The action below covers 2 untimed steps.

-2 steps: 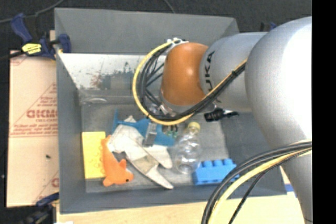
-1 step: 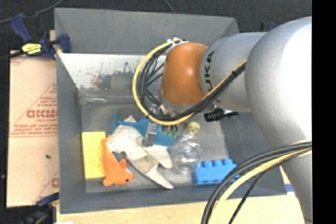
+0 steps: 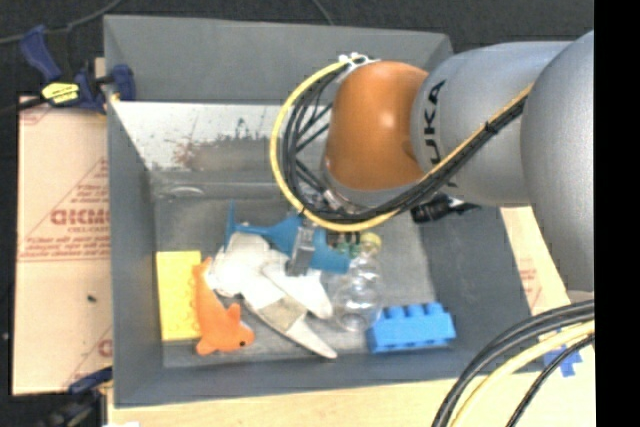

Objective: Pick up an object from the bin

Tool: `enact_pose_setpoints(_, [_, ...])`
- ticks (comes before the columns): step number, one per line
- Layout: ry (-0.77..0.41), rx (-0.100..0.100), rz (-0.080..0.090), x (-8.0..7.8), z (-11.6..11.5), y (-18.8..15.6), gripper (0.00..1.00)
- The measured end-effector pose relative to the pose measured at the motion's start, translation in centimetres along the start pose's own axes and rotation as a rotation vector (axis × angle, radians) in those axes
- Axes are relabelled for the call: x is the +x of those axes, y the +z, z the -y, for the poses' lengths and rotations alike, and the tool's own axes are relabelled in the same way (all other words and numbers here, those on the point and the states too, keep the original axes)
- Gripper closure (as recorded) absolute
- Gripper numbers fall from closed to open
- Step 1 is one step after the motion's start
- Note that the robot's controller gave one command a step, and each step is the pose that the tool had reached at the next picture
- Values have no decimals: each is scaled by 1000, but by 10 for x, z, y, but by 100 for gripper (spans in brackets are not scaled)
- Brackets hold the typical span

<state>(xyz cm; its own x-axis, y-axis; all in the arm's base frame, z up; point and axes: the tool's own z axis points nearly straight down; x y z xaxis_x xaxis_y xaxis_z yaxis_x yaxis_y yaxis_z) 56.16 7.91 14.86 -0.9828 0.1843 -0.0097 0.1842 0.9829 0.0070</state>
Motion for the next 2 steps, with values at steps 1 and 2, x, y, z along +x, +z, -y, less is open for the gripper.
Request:
enact_pose_setpoints(1, [21, -3, 2, 1, -4, 47, 100])
enact_pose_setpoints(2, [23, -3, 2, 1, -4, 47, 100])
